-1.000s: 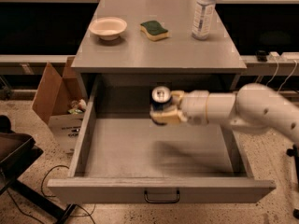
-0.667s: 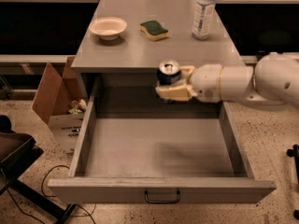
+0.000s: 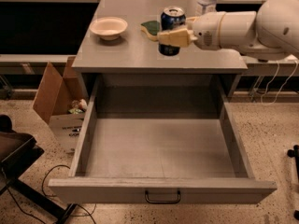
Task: Pick pepsi can from top drawer and place on counter
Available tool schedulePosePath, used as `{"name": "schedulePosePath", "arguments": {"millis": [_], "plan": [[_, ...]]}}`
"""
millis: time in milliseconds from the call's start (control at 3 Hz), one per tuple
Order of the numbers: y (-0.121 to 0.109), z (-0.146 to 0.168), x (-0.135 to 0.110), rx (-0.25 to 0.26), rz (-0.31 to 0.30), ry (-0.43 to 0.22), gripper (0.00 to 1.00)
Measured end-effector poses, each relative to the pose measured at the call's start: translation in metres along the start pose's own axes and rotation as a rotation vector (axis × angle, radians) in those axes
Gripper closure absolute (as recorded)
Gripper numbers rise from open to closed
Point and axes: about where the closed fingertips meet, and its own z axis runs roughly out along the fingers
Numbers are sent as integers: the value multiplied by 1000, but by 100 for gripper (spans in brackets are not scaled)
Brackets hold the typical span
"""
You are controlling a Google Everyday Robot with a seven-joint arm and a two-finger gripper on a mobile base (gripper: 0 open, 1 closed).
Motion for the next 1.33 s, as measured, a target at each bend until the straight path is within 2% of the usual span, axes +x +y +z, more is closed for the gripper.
{"name": "schedulePosePath", "arguments": {"millis": [333, 667, 1000, 1333], "plan": [[-34, 41, -12, 46, 49, -11, 100], [-47, 87, 6, 70, 37, 13, 100], [-42, 111, 41, 89, -12, 50, 99], [-42, 111, 41, 89, -11, 50, 79]]}}
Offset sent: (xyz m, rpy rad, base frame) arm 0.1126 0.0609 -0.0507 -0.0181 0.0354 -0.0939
